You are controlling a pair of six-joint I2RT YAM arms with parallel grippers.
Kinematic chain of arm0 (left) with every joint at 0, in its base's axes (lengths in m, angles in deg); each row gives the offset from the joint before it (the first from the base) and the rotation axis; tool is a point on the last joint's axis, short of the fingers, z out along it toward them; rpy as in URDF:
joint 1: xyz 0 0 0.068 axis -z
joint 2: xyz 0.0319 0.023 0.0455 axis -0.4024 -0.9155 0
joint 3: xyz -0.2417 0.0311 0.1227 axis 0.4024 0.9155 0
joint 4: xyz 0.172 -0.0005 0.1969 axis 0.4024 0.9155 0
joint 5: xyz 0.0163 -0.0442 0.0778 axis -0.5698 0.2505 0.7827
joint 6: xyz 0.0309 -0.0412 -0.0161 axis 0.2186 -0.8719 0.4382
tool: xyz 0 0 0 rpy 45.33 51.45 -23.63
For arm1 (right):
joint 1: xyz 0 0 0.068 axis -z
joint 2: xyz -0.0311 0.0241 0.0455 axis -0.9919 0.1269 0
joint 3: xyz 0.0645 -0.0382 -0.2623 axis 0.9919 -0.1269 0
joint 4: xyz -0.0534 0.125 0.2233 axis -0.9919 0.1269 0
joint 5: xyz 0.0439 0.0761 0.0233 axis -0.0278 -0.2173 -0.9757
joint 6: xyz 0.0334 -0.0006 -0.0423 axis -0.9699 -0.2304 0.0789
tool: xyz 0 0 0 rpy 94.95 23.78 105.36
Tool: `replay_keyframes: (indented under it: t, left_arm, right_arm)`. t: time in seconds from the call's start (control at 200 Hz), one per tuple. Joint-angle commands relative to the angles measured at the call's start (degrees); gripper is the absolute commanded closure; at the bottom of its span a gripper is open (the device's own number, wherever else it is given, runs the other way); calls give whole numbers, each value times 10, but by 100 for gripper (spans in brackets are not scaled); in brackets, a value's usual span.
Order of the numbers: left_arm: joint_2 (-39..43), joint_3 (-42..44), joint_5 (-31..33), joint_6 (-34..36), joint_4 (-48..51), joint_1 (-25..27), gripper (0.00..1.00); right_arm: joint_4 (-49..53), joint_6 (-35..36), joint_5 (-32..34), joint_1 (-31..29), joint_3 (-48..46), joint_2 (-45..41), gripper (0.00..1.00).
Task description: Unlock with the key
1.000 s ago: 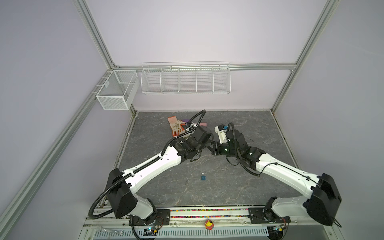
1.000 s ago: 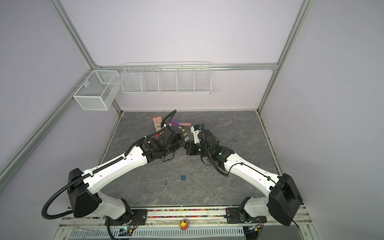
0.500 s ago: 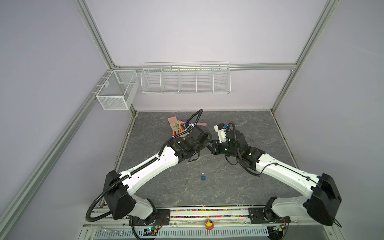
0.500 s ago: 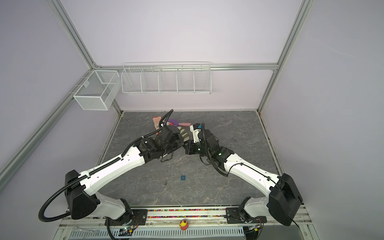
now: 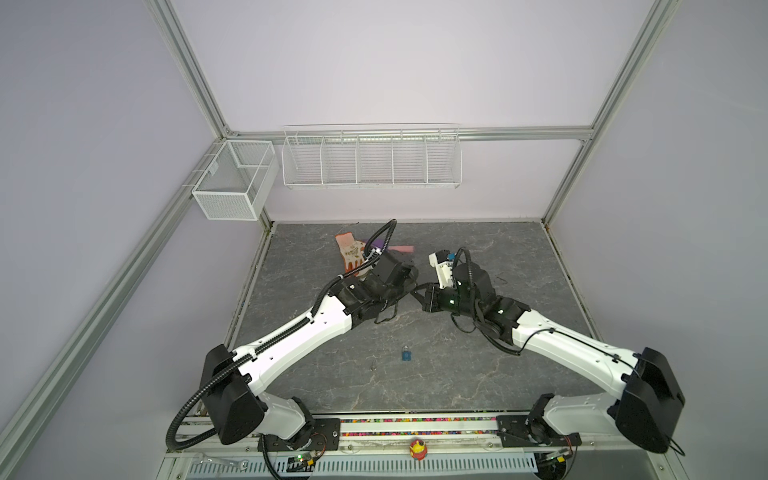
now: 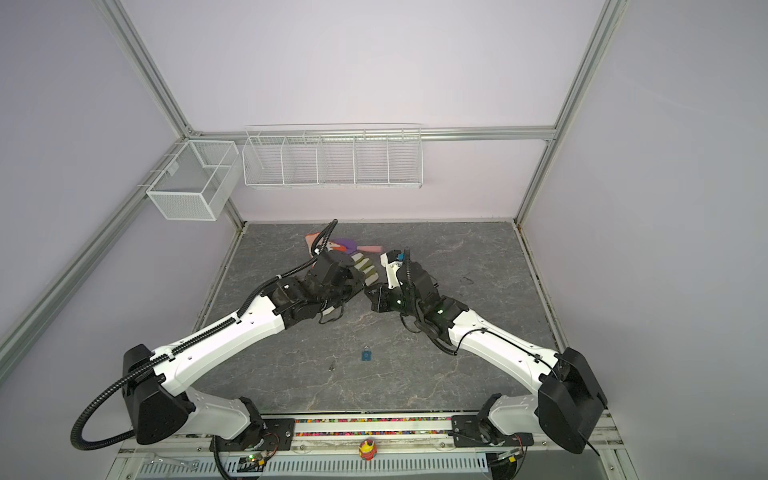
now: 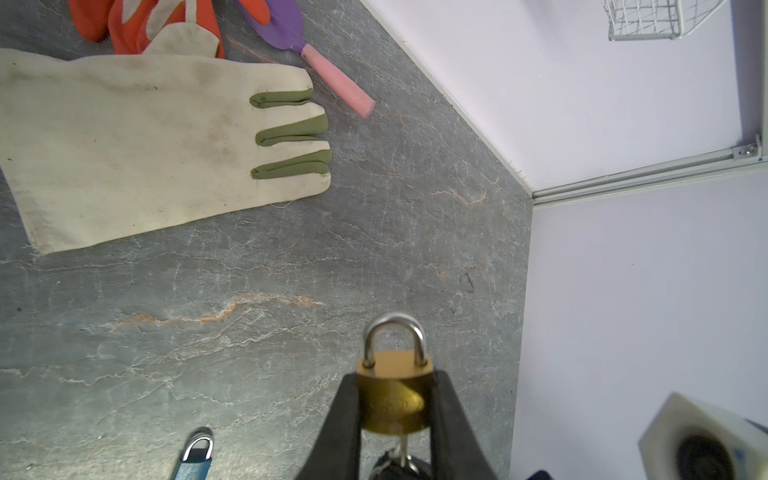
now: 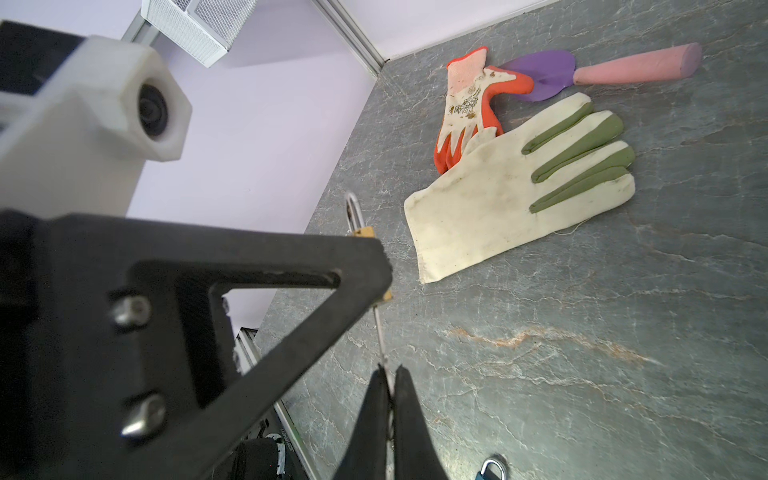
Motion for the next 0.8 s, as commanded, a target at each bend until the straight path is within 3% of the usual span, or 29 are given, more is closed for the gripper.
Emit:
replay_keyframes:
  t: [0.0,0.545,0.8]
  left_arm:
    - [13,7,-4,-17,-11,-4,100]
    - [32,18,-15,-13,-13,-3,100]
    - [13,6,-20,33,6,1,100]
  right_arm:
    - [-29,-3,17,-5,4,5,94]
    - [1,11,56,-6,26,10,94]
    - [8,26,20,-9,54,28,94]
